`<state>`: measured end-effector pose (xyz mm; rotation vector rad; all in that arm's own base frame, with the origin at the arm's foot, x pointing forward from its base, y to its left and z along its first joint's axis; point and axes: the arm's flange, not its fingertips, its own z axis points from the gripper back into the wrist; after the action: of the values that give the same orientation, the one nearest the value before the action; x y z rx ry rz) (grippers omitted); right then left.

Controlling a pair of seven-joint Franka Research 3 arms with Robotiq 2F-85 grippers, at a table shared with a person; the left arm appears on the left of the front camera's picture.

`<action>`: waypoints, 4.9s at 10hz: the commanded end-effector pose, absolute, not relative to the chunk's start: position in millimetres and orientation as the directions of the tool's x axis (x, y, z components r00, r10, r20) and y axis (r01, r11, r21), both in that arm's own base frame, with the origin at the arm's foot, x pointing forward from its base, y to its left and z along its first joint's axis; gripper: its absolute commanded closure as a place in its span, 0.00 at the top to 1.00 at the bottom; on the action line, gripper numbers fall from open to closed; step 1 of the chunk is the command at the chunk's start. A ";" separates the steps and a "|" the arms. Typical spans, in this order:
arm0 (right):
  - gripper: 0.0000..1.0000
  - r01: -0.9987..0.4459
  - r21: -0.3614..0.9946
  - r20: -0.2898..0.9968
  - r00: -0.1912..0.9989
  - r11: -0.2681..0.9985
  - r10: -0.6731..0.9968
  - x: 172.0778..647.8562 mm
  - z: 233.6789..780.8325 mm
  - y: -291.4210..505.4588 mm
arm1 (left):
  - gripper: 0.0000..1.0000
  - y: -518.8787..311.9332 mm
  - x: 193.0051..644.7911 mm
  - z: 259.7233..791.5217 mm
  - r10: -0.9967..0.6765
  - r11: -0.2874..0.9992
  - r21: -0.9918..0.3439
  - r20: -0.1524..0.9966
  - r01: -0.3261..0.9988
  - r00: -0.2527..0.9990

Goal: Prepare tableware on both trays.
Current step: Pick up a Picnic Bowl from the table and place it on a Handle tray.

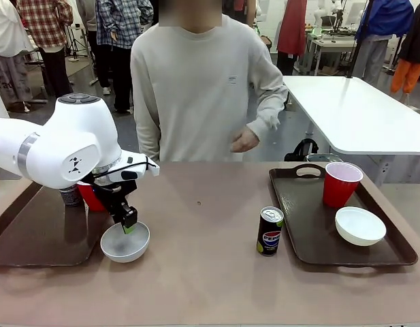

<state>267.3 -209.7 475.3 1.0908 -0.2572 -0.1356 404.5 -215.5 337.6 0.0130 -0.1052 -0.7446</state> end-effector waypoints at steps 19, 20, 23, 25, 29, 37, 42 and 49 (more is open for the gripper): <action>1.00 -0.026 0.886 0.143 0.965 0.463 -0.219 264.1 475.0 -210.4 | 0.00 -57.6 379.8 415.7 -0.210 0.967 -0.102 0.204 0.234 0.956; 1.00 -0.026 0.886 0.143 0.965 0.463 -0.219 264.1 475.0 -210.4 | 0.00 -42.5 382.0 414.7 -0.225 0.963 -0.106 0.190 0.248 0.956; 1.00 -0.026 0.886 0.143 0.965 0.463 -0.219 264.1 475.0 -210.4 | 0.00 -22.2 386.4 394.7 -0.239 0.970 -0.004 0.131 0.242 0.962; 1.00 -0.026 0.886 0.143 0.965 0.463 -0.219 264.1 475.0 -210.4 | 0.00 -23.6 384.5 373.8 -0.241 0.969 0.070 0.088 0.235 0.967; 1.00 -0.026 0.886 0.143 0.965 0.463 -0.219 264.1 475.0 -210.4 | 0.00 -32.4 384.9 348.2 -0.251 0.964 0.099 0.044 0.246 0.967; 1.00 -0.026 0.886 0.143 0.965 0.463 -0.219 264.1 475.0 -210.4 | 1.00 -47.3 369.4 376.7 -0.259 0.963 0.091 0.045 0.254 0.965; 1.00 -0.026 0.886 0.143 0.965 0.463 -0.219 264.1 475.0 -210.4 | 0.92 -74.8 315.3 469.4 -0.443 0.786 -0.361 0.237 0.501 0.865; 1.00 -0.026 0.886 0.143 0.965 0.463 -0.219 264.1 475.0 -210.4 | 1.00 56.8 338.6 511.7 -0.044 0.392 -0.891 0.229 0.227 0.973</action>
<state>267.1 -209.9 475.2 1.0909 -0.2570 -0.1362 319.2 49.8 512.2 -1.1554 -0.1955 -0.2387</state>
